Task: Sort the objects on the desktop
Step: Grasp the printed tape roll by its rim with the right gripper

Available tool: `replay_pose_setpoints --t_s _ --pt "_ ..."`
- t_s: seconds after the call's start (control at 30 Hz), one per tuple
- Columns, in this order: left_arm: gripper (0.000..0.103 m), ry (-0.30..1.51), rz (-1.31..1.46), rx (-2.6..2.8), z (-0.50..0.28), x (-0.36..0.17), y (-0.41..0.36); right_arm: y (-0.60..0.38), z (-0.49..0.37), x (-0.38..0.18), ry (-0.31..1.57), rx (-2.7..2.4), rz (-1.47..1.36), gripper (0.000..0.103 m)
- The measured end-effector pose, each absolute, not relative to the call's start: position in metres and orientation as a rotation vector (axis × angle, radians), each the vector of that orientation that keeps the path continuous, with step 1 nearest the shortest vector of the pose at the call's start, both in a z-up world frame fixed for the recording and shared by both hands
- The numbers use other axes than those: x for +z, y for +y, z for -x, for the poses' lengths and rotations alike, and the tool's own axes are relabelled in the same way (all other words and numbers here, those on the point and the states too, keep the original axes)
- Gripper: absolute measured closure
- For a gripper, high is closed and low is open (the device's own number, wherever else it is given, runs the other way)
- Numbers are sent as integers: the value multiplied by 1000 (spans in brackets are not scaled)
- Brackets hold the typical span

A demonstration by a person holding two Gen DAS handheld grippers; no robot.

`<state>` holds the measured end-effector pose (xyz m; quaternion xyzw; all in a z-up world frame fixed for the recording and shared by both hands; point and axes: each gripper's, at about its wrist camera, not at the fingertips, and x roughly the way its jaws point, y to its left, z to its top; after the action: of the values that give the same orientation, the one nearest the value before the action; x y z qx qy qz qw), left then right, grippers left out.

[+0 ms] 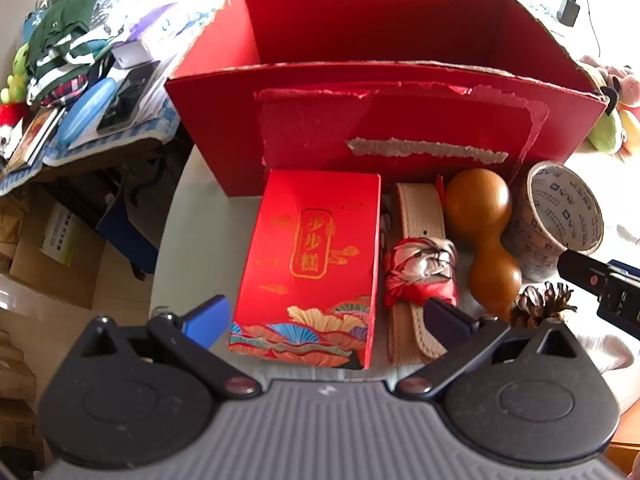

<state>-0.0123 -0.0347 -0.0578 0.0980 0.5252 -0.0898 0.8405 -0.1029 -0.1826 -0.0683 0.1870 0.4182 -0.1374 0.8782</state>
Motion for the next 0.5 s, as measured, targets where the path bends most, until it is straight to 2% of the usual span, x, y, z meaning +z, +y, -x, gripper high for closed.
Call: replay_pose_setpoints --t_s 0.5 --pt "0 1138 -229 -210 16 -66 -31 -177 98 -75 907 -259 -402 43"
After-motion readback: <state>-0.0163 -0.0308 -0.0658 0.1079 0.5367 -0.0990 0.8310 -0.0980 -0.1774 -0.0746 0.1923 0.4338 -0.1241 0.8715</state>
